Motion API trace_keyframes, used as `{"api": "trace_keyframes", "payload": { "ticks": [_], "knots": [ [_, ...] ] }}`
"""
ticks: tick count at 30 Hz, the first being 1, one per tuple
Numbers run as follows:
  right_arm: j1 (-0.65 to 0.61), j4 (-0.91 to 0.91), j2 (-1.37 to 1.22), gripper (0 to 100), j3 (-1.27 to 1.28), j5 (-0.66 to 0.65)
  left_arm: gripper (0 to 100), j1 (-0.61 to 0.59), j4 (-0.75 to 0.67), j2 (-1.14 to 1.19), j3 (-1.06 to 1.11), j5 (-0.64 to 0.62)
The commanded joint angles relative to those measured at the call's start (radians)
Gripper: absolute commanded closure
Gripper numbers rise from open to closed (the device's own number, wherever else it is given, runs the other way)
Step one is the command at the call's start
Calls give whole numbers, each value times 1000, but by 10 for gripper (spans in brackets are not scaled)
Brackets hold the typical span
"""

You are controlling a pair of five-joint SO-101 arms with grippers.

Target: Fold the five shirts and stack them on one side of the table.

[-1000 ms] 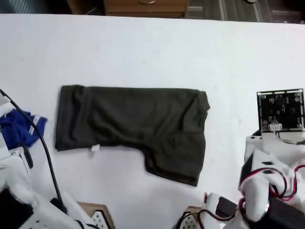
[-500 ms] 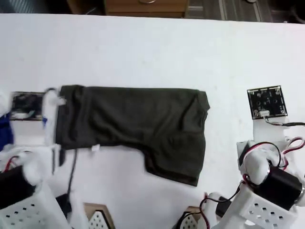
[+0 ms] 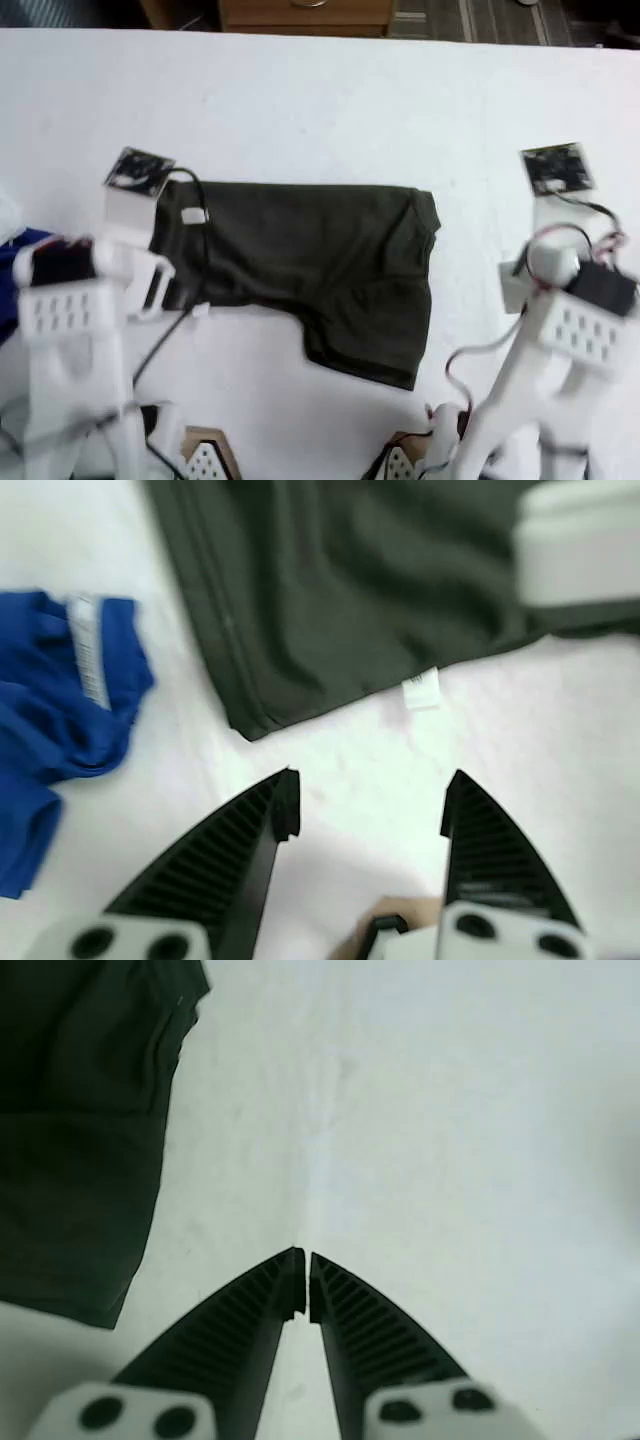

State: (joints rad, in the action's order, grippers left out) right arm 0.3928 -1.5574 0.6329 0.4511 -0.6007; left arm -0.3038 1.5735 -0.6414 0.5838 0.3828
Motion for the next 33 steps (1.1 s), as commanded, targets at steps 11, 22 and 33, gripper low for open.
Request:
{"api": "trace_keyframes", "payload": {
  "ticks": [11, 22, 33],
  "knots": [
    [-644, -180, -21, 978, 121, -169, 755, 120, 55, 408, -246, -83],
    [-987, 2, -53, 831, 285, -15, 755, 114, 54, 410, -248, -78],
    [-1109, 189, -260, 806, 370, -8, 755, 114, 54, 405, -248, -81]
  ]
}}
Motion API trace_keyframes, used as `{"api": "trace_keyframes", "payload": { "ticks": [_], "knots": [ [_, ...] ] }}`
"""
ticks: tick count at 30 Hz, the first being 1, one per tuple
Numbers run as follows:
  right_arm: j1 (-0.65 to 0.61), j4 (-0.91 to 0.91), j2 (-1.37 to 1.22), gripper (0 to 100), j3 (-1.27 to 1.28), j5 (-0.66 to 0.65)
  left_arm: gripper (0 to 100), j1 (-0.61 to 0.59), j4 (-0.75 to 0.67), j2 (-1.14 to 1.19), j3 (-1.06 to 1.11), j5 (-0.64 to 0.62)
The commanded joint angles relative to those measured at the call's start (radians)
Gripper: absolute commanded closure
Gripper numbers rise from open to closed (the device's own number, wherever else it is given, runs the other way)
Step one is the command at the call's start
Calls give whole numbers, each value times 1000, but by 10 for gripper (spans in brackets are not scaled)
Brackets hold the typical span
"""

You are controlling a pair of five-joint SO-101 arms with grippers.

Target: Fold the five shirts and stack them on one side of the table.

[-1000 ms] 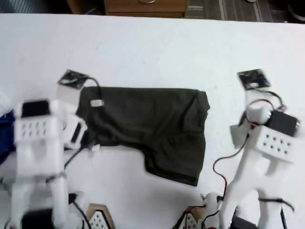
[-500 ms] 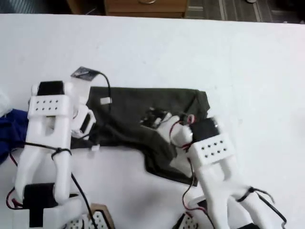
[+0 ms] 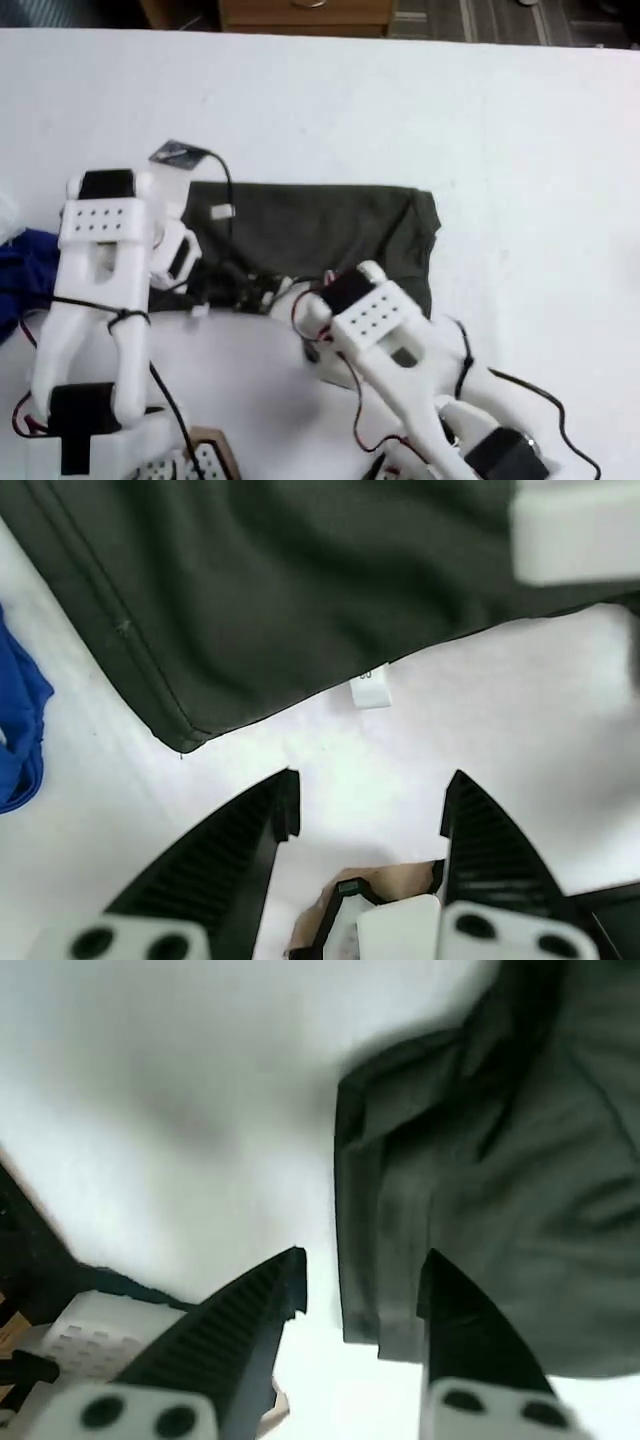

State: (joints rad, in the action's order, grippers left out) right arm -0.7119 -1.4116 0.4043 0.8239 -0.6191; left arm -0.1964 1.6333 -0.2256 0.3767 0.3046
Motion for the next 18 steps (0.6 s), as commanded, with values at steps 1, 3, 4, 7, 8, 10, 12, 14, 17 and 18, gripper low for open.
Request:
{"api": "trace_keyframes", "payload": {
  "ticks": [1, 3, 4, 7, 8, 10, 12, 14, 17, 18],
  "knots": [
    [-4, 56, -50, 805, -3, 11, 755, 6, -6, -11, -41, -3],
    [-8, 84, -96, 805, -3, 12, 755, 6, -6, -11, -41, -3],
    [-8, 102, -120, 805, -3, 12, 755, 6, -6, -11, -41, -3],
    [-2, 157, -202, 805, -3, 12, 755, 6, -6, -11, -42, -3],
    [-4, 173, -231, 805, -5, 12, 755, 6, -6, -11, -44, -3],
    [-4, 200, -286, 805, -11, 14, 755, 6, -6, -11, -47, -2],
    [-4, 222, -334, 807, -11, 14, 755, 6, -6, -11, -47, -2],
    [-4, 229, -366, 807, -11, 14, 755, 6, -6, -11, -47, 0],
    [-2, 232, -387, 808, -11, 14, 755, 5, -6, -11, -48, 2],
    [-2, 243, -387, 808, -11, 14, 755, 0, -6, -11, -50, 2]
  ]
}}
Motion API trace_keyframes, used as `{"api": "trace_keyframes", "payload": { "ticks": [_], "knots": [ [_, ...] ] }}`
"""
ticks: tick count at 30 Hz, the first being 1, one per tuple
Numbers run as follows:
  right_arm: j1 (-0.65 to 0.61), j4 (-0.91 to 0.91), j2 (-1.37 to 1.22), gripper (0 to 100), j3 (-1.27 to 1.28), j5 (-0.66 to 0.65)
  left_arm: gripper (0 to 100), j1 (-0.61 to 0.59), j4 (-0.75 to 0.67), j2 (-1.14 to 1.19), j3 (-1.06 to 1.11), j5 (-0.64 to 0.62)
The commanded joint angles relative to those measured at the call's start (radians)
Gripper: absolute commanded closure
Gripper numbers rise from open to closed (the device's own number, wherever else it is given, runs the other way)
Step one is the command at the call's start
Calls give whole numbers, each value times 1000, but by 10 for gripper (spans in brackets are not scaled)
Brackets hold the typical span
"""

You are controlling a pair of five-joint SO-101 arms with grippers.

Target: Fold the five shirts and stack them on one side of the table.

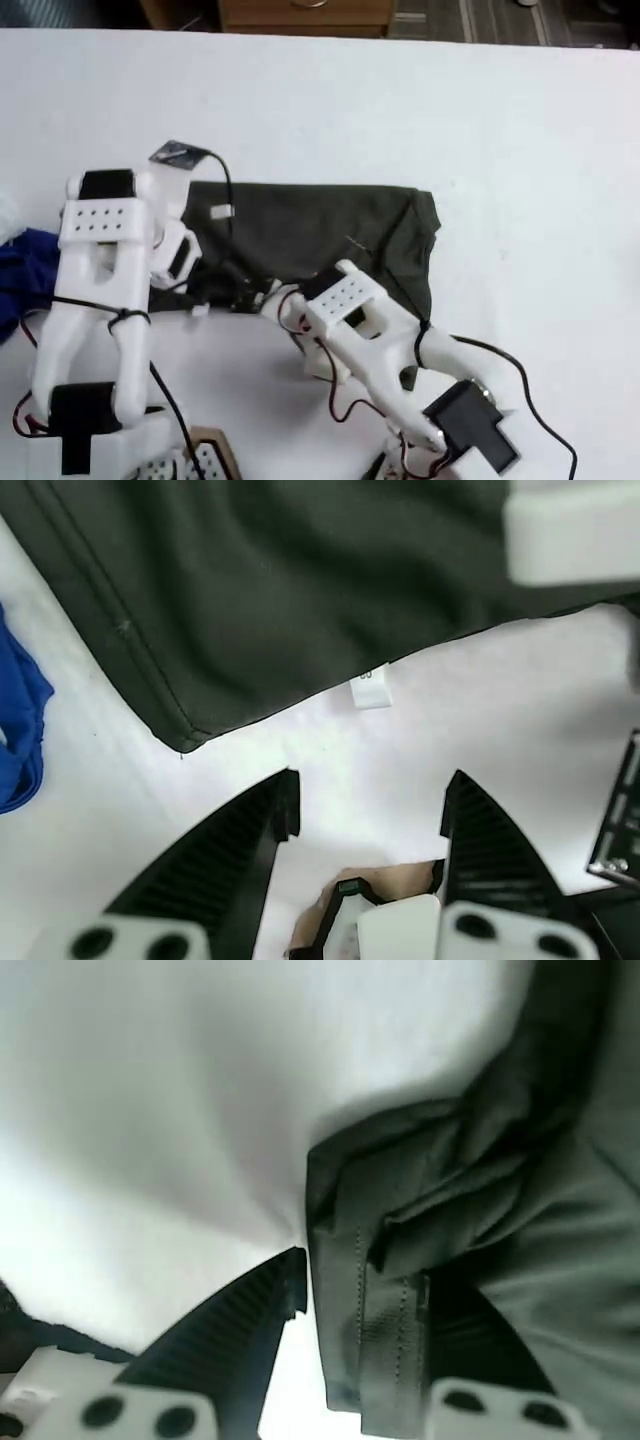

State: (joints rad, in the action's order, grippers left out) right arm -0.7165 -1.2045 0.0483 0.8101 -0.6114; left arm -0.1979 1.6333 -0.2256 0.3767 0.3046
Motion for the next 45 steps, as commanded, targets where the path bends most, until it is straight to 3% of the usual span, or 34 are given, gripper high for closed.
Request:
{"api": "trace_keyframes", "payload": {
  "ticks": [1, 11, 19, 26, 38, 45],
  "knots": [
    [2, 42, -33, 808, 2, 6, 755, -8, -6, -12, -50, 2],
    [4, 58, -42, 810, -75, 103, 755, -110, -6, -12, -51, 3],
    [12, 64, -177, 983, -143, 103, 755, -112, 0, -12, -51, 3],
    [93, 8, -203, 981, -226, 104, 755, -114, 2, -14, -51, 3],
    [97, -203, -202, 981, -451, 104, 755, -114, -2, -14, -54, 3],
    [117, -311, -202, 981, -549, 124, 755, -112, 26, -14, -168, 0]
  ]
}}
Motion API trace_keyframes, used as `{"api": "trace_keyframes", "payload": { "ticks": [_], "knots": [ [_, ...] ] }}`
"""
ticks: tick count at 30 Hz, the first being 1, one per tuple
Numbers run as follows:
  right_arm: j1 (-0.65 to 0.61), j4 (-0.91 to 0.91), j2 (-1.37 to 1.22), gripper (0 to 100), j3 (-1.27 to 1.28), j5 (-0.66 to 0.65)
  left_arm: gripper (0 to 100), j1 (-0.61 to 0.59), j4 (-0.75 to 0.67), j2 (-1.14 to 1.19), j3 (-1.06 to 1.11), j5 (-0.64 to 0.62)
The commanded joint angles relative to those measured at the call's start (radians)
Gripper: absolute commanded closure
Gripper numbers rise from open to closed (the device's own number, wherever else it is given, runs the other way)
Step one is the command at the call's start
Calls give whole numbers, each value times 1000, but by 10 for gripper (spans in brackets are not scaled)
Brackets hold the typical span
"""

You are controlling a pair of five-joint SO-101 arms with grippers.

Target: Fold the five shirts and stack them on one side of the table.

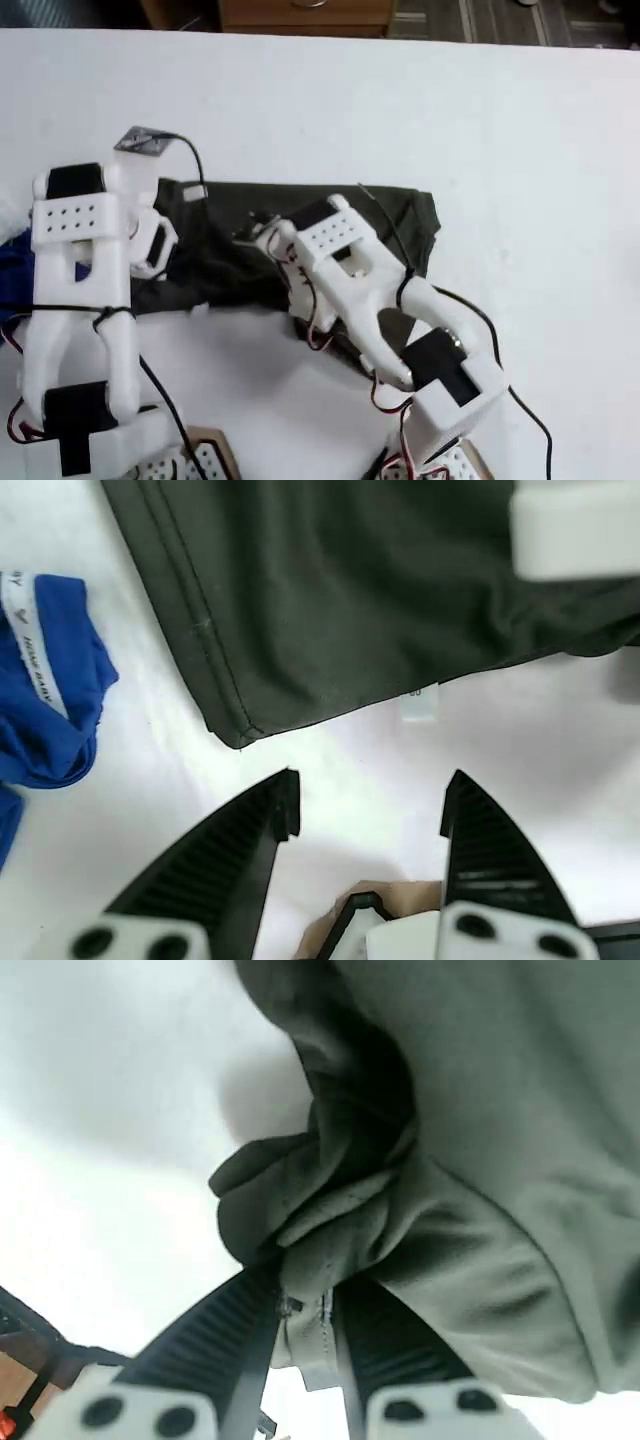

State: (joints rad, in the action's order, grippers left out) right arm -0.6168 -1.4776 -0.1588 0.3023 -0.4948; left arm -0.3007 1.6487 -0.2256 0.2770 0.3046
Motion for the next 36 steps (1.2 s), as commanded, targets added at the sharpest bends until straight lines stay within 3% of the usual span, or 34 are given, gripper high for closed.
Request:
{"api": "trace_keyframes", "payload": {
  "ticks": [1, 17, 22, 27, 36],
  "knots": [
    [18, -54, 5, 981, -41, 8, 755, -9, 14, -14, -85, 0],
    [19, -111, 180, 981, -40, -51, 755, 23, -2, -12, -120, -9],
    [19, -111, 182, 981, -40, -51, 766, 140, -58, -3, -171, -198],
    [19, -113, 188, 981, -40, -49, 979, 149, -150, -3, -136, -431],
    [19, -113, 189, 981, -43, -49, 955, 135, -207, -2, 87, -431]
  ]
}}
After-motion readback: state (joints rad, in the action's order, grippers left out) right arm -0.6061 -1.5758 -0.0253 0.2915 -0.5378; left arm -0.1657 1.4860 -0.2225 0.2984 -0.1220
